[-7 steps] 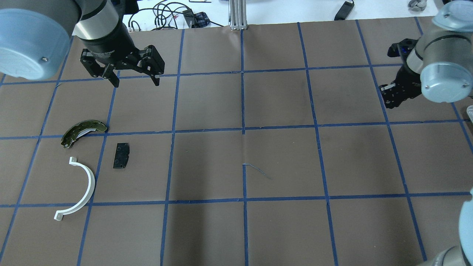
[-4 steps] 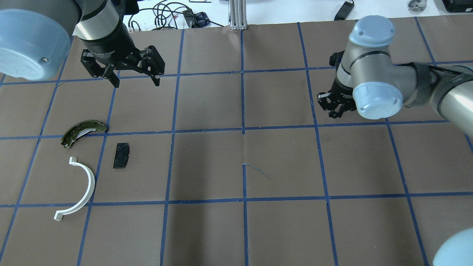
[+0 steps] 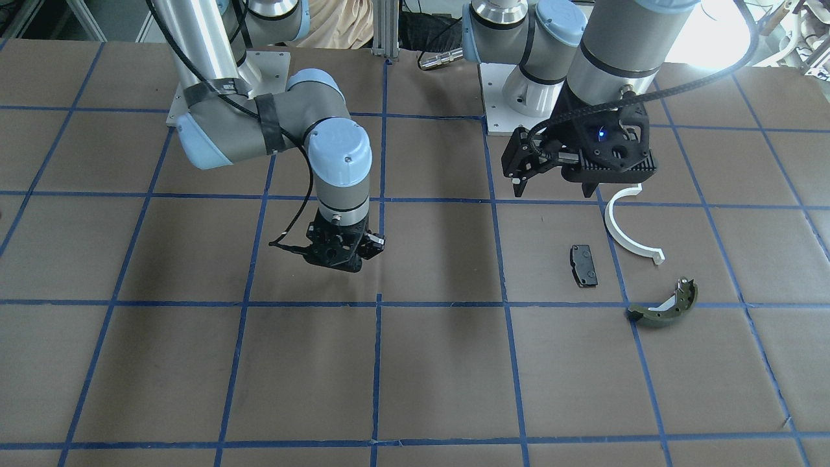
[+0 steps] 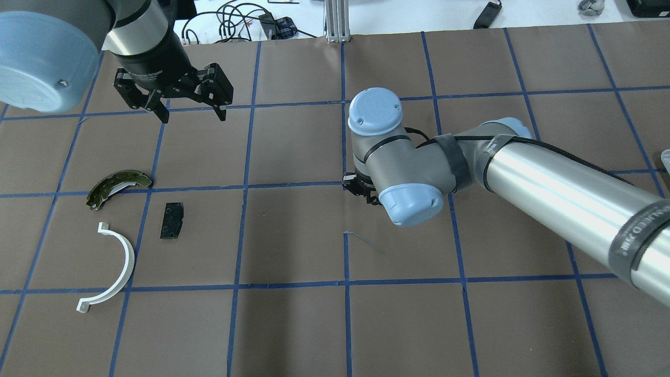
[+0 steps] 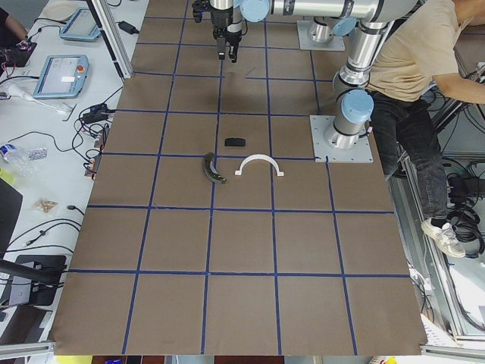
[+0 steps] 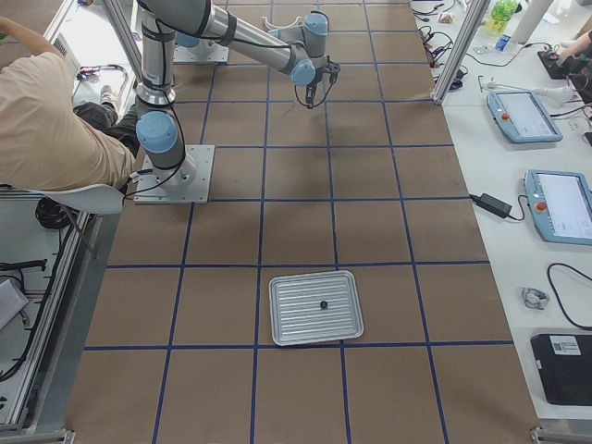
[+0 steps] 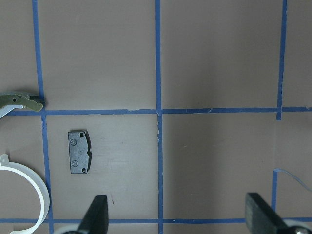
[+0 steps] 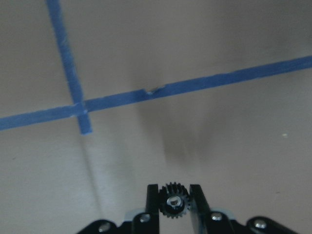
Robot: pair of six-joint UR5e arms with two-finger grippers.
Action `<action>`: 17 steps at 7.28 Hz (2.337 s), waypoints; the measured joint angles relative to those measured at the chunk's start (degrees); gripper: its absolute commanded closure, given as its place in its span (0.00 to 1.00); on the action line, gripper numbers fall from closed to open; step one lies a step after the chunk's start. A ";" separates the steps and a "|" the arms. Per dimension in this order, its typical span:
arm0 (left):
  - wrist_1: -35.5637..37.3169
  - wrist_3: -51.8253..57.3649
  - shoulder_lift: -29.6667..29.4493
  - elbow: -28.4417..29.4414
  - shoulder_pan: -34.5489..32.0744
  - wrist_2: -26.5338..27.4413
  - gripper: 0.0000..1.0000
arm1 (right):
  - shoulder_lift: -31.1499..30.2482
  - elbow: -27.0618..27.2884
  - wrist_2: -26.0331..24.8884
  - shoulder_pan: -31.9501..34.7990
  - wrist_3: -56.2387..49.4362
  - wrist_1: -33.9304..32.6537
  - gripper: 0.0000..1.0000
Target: Place bearing gear from tray to pile
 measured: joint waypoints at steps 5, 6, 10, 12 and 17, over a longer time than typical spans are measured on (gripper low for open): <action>0.00 -0.08 -0.17 -0.66 0.00 0.24 0.00 | 2.09 -0.44 5.43 2.96 3.64 -3.90 0.00; 0.00 -0.09 -0.29 -0.67 -0.09 0.15 0.00 | 1.88 -0.54 5.33 2.53 3.24 -4.20 0.00; 0.55 -0.64 -1.56 -2.22 -2.71 -0.91 0.00 | -7.82 -0.73 4.72 -12.82 -18.43 6.47 0.00; 7.94 -2.46 -2.48 -6.46 -6.91 -0.97 0.00 | -17.72 -2.23 2.69 -21.51 -29.07 18.30 0.00; 40.97 -21.15 -12.79 -23.07 -19.22 -1.06 0.00 | -27.21 -9.45 2.24 -23.80 -27.02 31.11 0.00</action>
